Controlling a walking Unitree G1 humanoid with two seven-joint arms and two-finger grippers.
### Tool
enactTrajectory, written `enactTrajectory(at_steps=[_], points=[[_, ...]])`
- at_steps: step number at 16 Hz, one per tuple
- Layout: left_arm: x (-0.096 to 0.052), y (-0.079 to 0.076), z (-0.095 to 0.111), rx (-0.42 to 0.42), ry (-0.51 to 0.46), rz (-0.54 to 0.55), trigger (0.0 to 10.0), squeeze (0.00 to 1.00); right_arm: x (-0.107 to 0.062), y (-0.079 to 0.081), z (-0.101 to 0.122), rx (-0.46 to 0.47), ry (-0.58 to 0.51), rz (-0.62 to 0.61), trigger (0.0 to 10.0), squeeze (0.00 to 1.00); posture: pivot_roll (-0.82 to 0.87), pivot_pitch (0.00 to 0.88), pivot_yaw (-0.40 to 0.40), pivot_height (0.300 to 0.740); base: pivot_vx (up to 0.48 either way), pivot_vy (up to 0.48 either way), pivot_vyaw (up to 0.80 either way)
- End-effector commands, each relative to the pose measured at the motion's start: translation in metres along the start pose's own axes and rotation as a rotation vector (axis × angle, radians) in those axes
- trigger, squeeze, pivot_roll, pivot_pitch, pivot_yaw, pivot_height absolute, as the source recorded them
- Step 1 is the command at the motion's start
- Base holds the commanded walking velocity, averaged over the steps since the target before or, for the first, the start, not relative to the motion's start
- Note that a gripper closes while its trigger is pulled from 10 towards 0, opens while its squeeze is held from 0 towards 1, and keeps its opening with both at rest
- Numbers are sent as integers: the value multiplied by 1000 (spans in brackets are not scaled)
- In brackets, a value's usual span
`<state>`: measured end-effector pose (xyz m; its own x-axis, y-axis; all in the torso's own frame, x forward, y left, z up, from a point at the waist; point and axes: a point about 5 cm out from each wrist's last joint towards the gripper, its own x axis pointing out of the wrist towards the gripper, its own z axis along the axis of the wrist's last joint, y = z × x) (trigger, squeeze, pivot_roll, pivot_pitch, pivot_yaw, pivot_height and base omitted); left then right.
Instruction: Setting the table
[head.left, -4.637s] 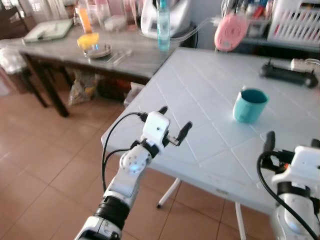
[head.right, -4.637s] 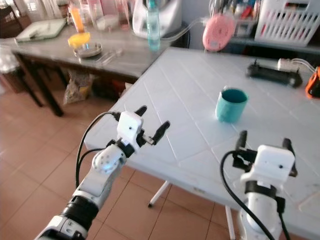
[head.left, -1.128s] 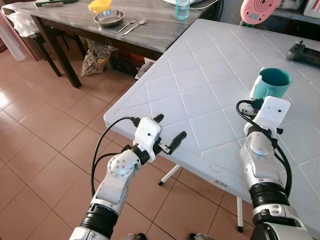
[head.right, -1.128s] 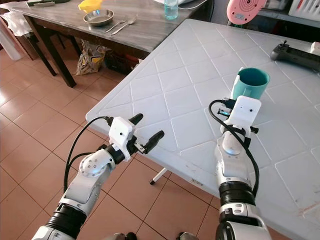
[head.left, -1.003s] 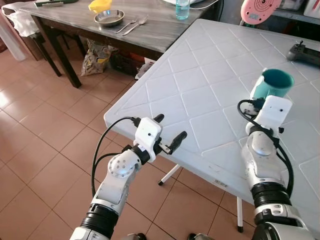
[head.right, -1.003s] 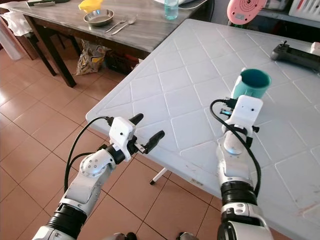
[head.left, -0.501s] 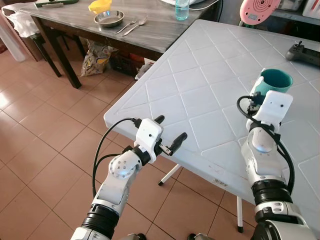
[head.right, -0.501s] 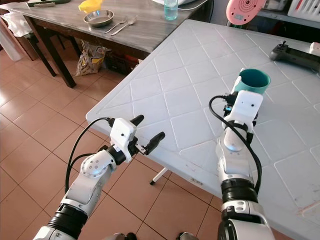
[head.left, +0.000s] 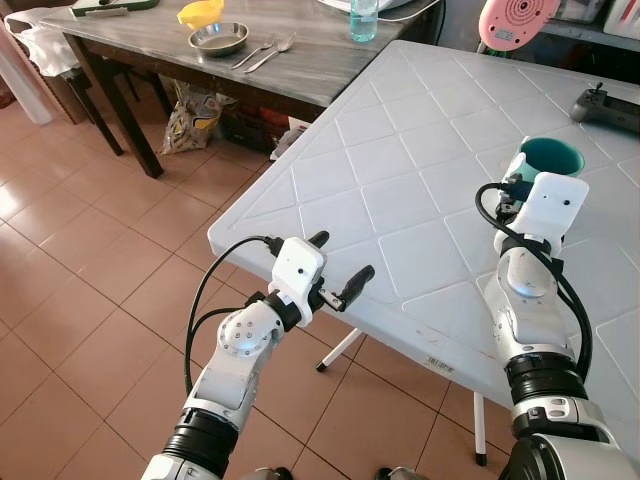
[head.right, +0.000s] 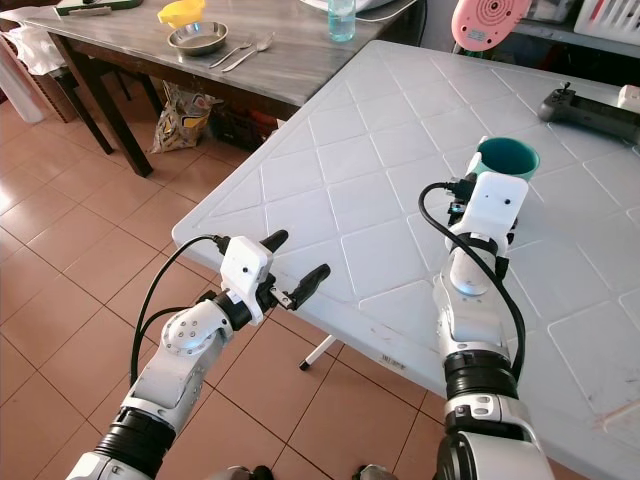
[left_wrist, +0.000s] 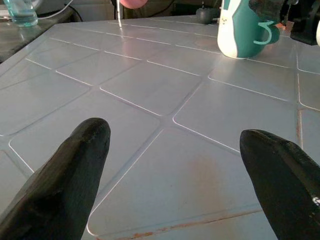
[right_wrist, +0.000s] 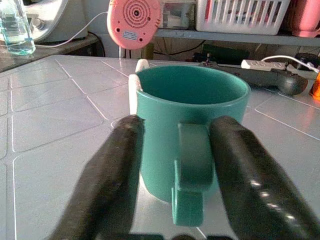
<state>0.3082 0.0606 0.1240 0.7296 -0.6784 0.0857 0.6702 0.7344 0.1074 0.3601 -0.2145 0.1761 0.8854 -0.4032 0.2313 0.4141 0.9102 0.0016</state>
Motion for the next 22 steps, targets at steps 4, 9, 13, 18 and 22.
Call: enactTrajectory(at_steps=[4, 9, 13, 18, 22], points=[[-3, -1, -4, 5, 17, 2, 10000, 0, -3, 2, -7, 7, 31, 4, 10000, 0, 71, 164, 72, 740, 0, 0, 0], [-4, -1, -4, 4, 21, -2, 10000, 0, -6, -3, -12, 6, 48, -17, 10000, 0, 70, 170, 77, 740, 0, 0, 0], [-4, -2, -4, 5, 22, -4, 10000, 0, -4, -4, -14, 18, 60, -24, 10000, 0, 74, 172, 79, 740, 0, 0, 0], [-5, -1, -4, 7, 24, -2, 10000, 0, -2, -4, -13, 31, 55, -26, 0, 0, 77, 174, 79, 740, 0, 0, 0], [-6, -1, -4, 7, 23, 1, 10000, 0, -2, -5, -14, 31, 53, -26, 0, 0, 79, 173, 78, 740, 0, 0, 0]])
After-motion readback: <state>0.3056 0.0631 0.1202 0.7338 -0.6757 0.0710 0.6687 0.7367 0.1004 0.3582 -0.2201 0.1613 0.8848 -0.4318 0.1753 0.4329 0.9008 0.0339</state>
